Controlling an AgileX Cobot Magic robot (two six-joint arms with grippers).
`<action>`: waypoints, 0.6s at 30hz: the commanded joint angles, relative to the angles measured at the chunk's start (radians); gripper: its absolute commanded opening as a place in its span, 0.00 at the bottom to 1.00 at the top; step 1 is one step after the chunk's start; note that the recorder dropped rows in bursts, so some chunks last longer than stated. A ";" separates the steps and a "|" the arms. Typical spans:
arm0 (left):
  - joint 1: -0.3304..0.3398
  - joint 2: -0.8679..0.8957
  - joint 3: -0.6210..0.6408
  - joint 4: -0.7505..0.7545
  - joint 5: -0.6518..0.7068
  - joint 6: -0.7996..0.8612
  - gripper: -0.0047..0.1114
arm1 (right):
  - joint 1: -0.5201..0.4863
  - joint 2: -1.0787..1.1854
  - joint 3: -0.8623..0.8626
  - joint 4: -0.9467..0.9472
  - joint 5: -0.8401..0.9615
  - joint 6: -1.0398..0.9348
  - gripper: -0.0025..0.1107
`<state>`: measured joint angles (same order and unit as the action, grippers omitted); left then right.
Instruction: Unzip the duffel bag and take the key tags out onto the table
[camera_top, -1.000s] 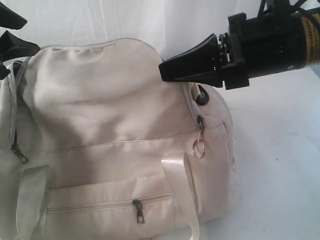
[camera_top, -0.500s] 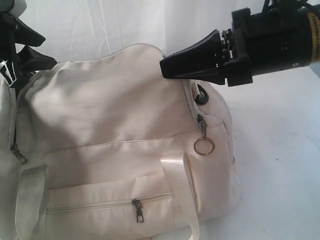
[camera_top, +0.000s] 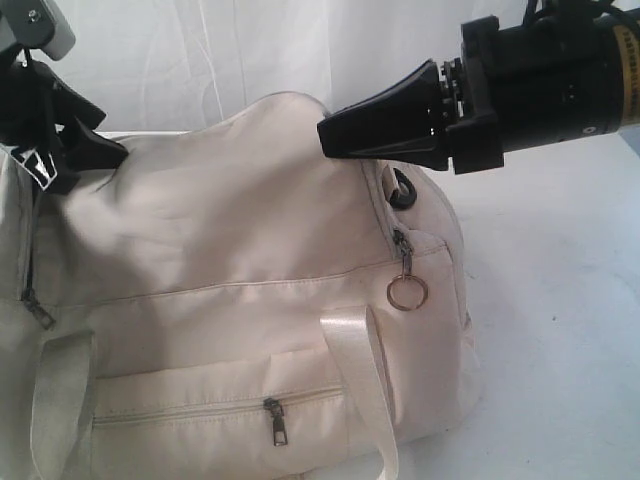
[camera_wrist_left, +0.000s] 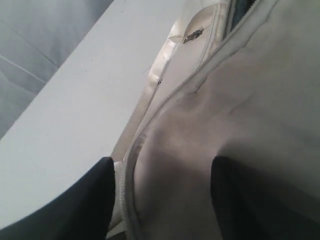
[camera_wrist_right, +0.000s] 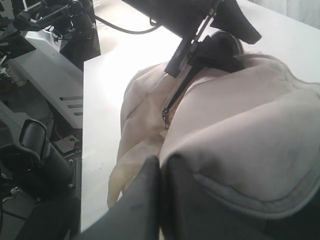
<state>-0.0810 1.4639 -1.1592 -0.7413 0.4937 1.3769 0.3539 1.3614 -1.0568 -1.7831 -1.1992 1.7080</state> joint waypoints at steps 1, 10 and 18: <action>-0.001 0.026 -0.006 -0.020 0.022 -0.020 0.56 | 0.005 -0.015 -0.001 0.039 -0.022 0.006 0.02; -0.001 0.102 -0.006 -0.020 0.033 -0.103 0.53 | 0.005 -0.015 -0.001 0.039 -0.022 0.006 0.02; -0.001 0.112 -0.006 -0.005 0.003 -0.099 0.04 | 0.005 -0.015 -0.001 0.039 -0.022 0.006 0.02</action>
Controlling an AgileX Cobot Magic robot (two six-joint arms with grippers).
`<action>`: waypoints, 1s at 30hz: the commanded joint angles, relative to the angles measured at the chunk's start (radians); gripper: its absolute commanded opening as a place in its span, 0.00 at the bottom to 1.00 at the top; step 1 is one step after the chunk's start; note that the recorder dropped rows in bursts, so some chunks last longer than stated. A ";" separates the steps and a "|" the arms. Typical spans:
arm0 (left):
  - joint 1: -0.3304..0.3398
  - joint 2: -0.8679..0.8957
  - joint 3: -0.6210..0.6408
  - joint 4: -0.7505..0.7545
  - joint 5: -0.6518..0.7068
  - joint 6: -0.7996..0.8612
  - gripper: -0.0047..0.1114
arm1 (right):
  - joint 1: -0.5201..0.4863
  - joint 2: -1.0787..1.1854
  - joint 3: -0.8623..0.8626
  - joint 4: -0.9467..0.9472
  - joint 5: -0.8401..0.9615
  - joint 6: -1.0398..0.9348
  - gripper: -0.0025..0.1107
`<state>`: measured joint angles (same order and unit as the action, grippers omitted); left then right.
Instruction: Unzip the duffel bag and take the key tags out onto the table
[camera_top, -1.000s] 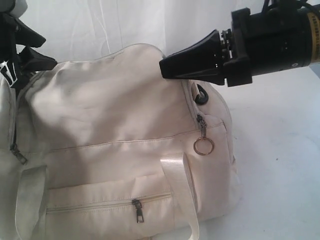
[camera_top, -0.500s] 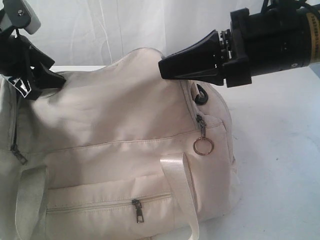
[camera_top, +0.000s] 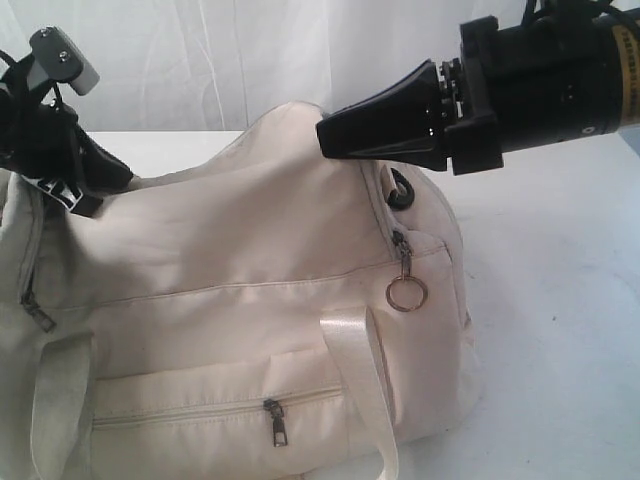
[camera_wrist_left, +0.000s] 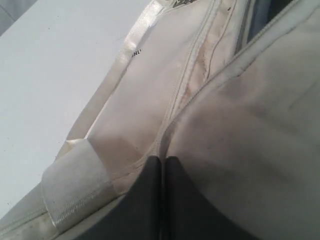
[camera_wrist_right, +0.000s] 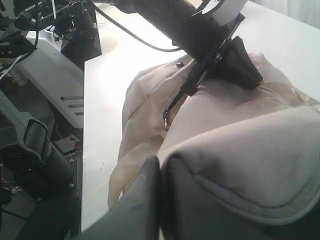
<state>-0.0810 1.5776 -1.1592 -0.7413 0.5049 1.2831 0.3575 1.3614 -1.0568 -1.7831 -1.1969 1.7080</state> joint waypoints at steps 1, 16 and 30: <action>-0.001 -0.006 -0.006 -0.005 -0.009 -0.005 0.04 | 0.002 -0.015 -0.001 0.039 -0.024 0.006 0.02; -0.001 -0.212 -0.006 -0.005 0.006 -0.119 0.04 | 0.016 -0.189 -0.001 0.039 -0.024 0.092 0.02; -0.001 -0.506 -0.006 0.178 0.437 -0.406 0.04 | 0.182 -0.312 0.149 0.039 -0.024 0.172 0.02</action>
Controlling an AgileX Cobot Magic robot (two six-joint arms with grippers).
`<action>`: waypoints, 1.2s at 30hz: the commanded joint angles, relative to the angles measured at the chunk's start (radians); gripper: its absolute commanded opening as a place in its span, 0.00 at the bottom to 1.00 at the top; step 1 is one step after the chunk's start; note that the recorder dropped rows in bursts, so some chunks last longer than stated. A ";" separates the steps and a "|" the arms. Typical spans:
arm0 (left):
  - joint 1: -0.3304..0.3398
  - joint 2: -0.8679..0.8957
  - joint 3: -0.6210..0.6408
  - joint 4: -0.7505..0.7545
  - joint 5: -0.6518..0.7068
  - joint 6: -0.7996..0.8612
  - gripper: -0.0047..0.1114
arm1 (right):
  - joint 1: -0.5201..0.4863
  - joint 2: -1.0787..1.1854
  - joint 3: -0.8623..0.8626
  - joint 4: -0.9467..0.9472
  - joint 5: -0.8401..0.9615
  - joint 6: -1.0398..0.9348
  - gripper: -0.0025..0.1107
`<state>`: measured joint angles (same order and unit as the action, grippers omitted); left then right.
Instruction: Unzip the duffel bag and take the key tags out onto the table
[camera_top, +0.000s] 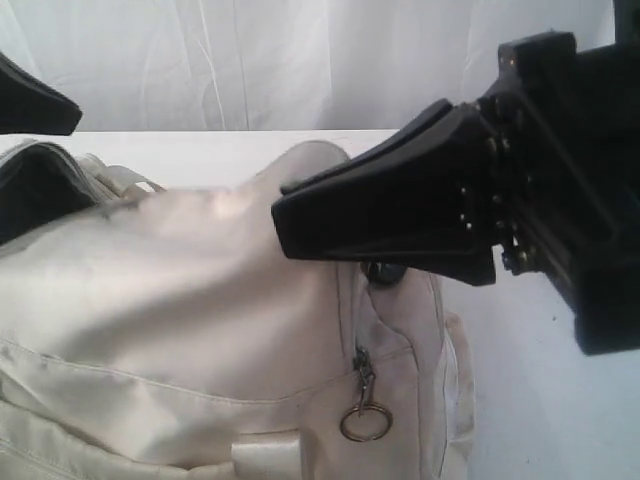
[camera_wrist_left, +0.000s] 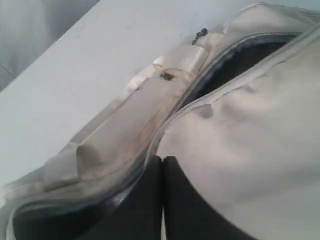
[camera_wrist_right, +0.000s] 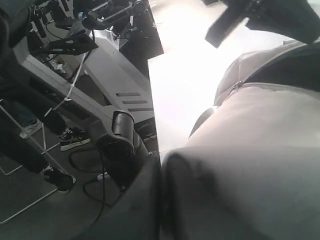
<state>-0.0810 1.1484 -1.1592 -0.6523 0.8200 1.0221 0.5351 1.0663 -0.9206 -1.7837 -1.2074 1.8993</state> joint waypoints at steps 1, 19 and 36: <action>-0.001 -0.111 -0.006 0.108 0.151 -0.174 0.04 | 0.004 -0.017 0.015 0.039 -0.014 -0.020 0.02; -0.001 -0.146 0.055 0.129 0.182 -0.250 0.04 | 0.102 -0.017 0.015 0.039 -0.014 -0.014 0.05; -0.001 -0.508 0.055 0.109 0.094 -0.461 0.04 | 0.214 0.058 0.264 0.039 -0.014 -0.065 0.20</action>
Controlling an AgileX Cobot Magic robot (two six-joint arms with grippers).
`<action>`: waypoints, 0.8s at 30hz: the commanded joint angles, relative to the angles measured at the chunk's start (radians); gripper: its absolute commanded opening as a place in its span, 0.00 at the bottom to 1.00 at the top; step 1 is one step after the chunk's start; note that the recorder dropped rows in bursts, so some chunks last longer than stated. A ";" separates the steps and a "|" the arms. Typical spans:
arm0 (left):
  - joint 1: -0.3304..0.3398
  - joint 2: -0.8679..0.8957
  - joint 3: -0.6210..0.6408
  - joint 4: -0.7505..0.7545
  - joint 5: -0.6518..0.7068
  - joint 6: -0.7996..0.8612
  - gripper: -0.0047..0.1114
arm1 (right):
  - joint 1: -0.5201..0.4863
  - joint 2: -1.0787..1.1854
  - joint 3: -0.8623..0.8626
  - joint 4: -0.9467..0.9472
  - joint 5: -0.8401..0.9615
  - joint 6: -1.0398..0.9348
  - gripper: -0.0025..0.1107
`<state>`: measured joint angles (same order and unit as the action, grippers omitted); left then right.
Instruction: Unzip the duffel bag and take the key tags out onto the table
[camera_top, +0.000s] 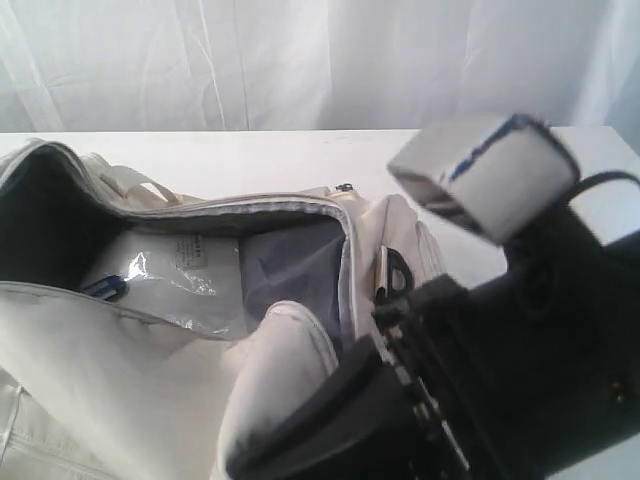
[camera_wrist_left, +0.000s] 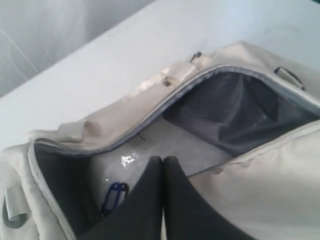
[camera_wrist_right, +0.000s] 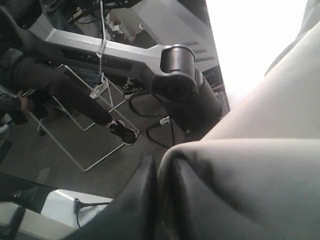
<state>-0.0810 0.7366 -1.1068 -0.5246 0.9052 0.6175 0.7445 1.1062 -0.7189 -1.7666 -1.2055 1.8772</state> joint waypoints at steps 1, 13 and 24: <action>-0.001 -0.119 0.003 -0.019 0.017 -0.085 0.04 | 0.004 0.024 0.079 0.022 -0.016 -0.046 0.23; -0.001 -0.378 0.011 0.026 0.225 -0.262 0.04 | 0.004 0.078 0.256 0.022 0.215 -0.229 0.52; -0.001 -0.574 0.165 0.115 0.316 -0.394 0.04 | 0.004 0.091 0.211 0.022 -0.016 -0.250 0.50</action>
<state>-0.0810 0.2059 -0.9886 -0.4143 1.1307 0.2547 0.7485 1.2061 -0.4688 -1.7521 -1.1254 1.6111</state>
